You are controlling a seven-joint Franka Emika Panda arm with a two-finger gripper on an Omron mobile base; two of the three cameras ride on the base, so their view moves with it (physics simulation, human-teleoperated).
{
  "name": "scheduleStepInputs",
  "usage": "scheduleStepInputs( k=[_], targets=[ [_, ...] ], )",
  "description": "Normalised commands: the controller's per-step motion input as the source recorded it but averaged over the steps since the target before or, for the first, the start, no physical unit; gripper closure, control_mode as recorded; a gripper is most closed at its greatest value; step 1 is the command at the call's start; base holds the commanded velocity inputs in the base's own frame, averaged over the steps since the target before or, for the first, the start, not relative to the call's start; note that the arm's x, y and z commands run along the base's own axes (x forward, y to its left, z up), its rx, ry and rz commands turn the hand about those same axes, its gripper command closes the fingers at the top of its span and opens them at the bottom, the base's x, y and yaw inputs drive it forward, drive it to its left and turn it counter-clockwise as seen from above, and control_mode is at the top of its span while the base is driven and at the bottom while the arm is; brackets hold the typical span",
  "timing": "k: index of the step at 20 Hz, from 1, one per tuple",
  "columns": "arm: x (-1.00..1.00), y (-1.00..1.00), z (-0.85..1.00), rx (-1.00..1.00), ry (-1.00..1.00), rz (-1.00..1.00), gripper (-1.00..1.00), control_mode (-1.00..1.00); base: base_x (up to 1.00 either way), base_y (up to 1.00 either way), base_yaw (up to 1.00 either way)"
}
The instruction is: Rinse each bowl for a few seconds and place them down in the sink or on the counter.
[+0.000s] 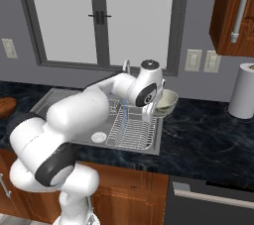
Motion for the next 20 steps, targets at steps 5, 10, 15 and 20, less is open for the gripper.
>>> scheduleStepInputs(
  k=[5, 10, 15, 20],
  targets=[
    [-0.15, 0.41, 0.01, 0.00, 0.06, 0.07, 1.00, -1.00, 0.00, 0.00, 0.00],
    [-0.10, 0.41, 0.00, 0.00, 0.07, 0.06, 1.00, -1.00, 0.00, 0.00, 0.00],
    [-0.01, 0.43, 0.00, 0.00, 0.06, 0.06, 1.00, -1.00, 0.00, 0.00, 0.00],
    [0.00, 0.48, 0.00, 0.00, 0.05, 0.05, 1.00, -1.00, 0.00, 0.00, 0.00]
  ],
)
